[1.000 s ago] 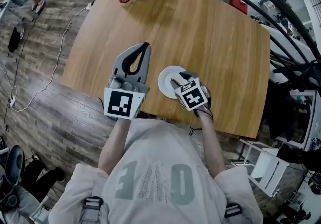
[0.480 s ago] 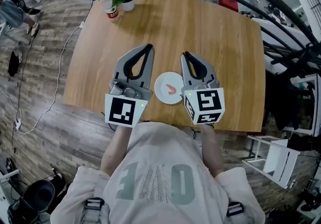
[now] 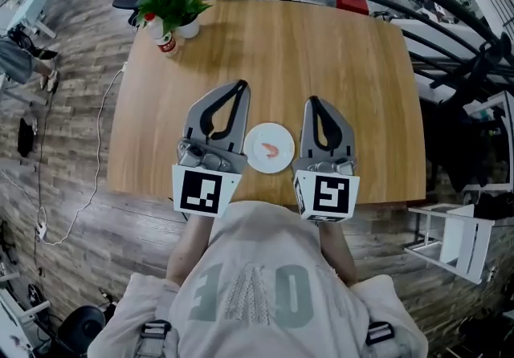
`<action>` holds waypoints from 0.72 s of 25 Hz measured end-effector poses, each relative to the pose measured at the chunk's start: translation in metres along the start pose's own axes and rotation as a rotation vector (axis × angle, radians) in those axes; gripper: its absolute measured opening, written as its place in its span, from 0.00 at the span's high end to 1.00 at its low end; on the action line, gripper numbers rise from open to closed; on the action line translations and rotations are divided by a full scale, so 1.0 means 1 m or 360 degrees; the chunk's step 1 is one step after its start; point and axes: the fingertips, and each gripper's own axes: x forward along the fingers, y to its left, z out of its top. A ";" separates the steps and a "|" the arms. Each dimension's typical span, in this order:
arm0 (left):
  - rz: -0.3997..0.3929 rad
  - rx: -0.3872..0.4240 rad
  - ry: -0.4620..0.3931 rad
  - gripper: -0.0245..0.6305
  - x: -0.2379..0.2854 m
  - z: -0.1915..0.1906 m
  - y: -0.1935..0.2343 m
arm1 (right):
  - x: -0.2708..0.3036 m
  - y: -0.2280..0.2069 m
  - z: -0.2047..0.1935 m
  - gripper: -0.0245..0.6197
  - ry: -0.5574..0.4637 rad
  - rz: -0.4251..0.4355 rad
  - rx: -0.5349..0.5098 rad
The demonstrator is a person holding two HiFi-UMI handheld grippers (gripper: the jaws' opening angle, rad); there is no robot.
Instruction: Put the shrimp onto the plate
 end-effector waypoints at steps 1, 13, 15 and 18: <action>-0.0007 -0.0004 0.0001 0.95 0.000 -0.001 -0.002 | -0.002 -0.001 -0.004 0.93 0.0020 -0.0012 0.0009; -0.0033 0.0025 0.0015 0.95 0.003 -0.002 -0.011 | -0.010 -0.016 -0.004 0.93 -0.0037 -0.0060 0.0105; -0.0026 0.0027 0.0015 0.95 0.002 -0.002 -0.011 | -0.010 -0.017 -0.003 0.93 -0.0038 -0.0050 0.0120; -0.0018 0.0039 0.0022 0.95 0.002 -0.002 -0.010 | -0.010 -0.015 -0.003 0.93 -0.0041 -0.0034 0.0122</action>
